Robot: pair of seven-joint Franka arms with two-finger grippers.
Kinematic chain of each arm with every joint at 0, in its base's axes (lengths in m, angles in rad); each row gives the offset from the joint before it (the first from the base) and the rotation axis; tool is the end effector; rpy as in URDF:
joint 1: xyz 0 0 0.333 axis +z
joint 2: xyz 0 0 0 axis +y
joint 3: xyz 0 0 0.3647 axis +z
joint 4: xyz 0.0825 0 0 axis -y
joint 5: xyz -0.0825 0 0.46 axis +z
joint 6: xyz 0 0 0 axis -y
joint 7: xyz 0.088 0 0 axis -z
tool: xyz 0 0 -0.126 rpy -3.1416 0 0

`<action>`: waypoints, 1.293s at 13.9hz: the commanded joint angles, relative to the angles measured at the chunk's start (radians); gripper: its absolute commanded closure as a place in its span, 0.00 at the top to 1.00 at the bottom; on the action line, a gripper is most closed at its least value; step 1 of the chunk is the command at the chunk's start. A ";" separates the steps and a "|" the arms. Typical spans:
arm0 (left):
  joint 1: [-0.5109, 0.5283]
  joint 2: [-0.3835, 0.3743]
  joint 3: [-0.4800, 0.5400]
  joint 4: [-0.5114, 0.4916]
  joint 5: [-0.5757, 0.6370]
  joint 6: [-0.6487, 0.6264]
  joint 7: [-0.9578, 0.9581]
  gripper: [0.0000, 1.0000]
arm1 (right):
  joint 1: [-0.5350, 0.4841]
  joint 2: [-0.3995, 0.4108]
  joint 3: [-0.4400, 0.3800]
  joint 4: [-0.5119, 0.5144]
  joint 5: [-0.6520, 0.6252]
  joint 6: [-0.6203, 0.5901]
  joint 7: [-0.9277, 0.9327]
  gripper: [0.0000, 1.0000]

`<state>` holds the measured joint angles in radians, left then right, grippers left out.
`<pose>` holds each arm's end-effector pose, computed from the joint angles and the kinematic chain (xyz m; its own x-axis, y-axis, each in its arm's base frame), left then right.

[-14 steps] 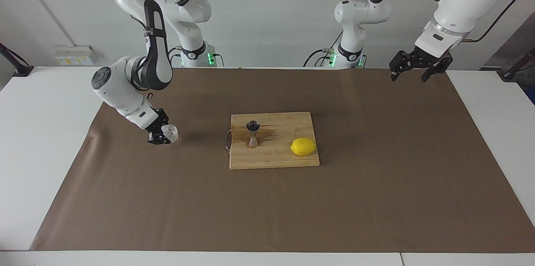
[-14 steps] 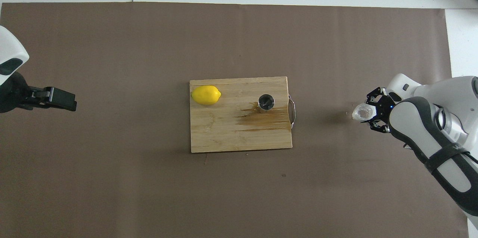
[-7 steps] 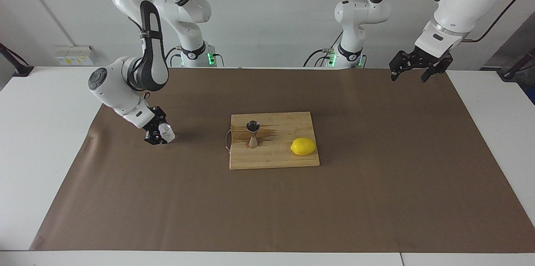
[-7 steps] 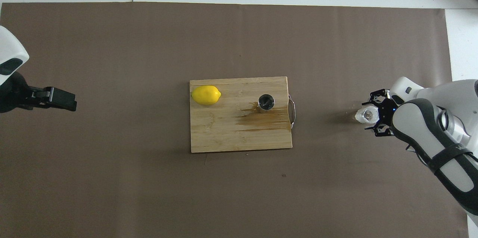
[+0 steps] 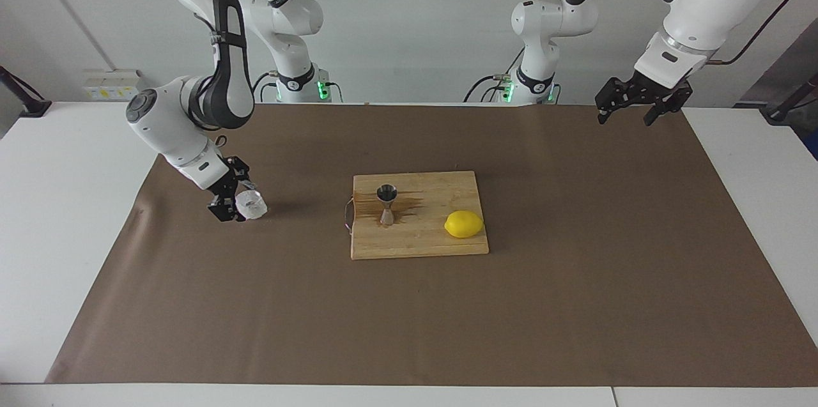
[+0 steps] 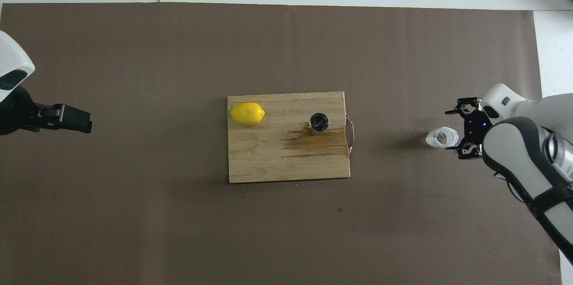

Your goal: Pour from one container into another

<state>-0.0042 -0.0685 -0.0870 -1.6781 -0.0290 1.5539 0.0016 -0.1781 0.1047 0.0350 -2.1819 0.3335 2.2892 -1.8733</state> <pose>0.5981 -0.0601 0.6363 0.9941 -0.0925 -0.0559 -0.0913 -0.9956 0.0231 0.6065 -0.0753 0.3233 0.0530 0.9676 0.2467 0.9965 -0.0673 0.0503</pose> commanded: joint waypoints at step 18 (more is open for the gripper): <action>0.003 -0.031 0.000 -0.035 0.015 0.015 0.001 1.00 | 0.095 -0.034 0.016 0.287 -0.260 -0.053 1.440 1.00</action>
<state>-0.0042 -0.0685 -0.0870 -1.6781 -0.0290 1.5539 0.0016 -0.0795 0.0686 0.0468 -1.9209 0.1278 2.2599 -0.6171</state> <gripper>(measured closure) 0.000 0.000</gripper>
